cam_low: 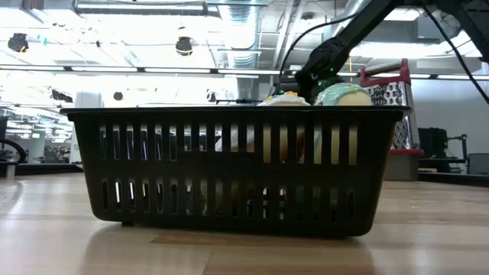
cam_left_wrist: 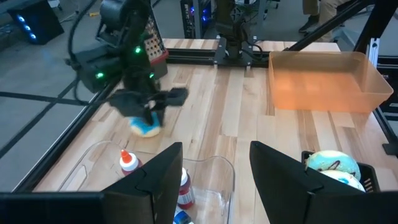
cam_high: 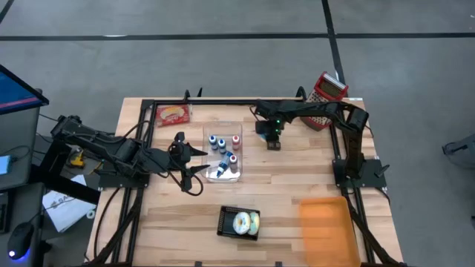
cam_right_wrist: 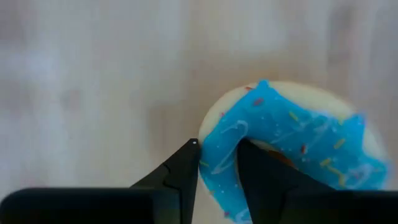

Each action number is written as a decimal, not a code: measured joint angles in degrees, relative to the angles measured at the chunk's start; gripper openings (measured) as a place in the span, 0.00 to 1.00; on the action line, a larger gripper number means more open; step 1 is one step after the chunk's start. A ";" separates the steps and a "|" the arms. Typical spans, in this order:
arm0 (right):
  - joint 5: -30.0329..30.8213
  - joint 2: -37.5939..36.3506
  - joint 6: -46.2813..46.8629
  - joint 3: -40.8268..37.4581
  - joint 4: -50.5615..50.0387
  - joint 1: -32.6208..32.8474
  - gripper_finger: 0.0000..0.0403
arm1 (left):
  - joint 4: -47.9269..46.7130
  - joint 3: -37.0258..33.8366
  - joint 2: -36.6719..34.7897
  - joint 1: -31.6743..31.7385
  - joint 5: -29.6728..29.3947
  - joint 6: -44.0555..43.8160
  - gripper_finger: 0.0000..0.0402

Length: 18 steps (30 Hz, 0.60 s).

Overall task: Pick & Place Food Item
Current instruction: Put the blue donut into the black bin

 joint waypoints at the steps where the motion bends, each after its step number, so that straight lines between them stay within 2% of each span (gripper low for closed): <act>1: -0.89 -0.69 0.11 -0.21 -2.14 0.88 0.25 | 0.02 0.00 0.00 0.00 0.00 -0.02 0.45; 10: -5.12 -8.01 2.75 -0.35 -10.92 13.09 0.25 | 0.36 0.04 -0.02 -0.67 -0.05 -0.97 0.45; 18: -5.47 -13.48 15.72 -5.85 -1.76 22.36 0.26 | 0.37 0.04 -0.02 -0.70 -0.04 -1.05 0.45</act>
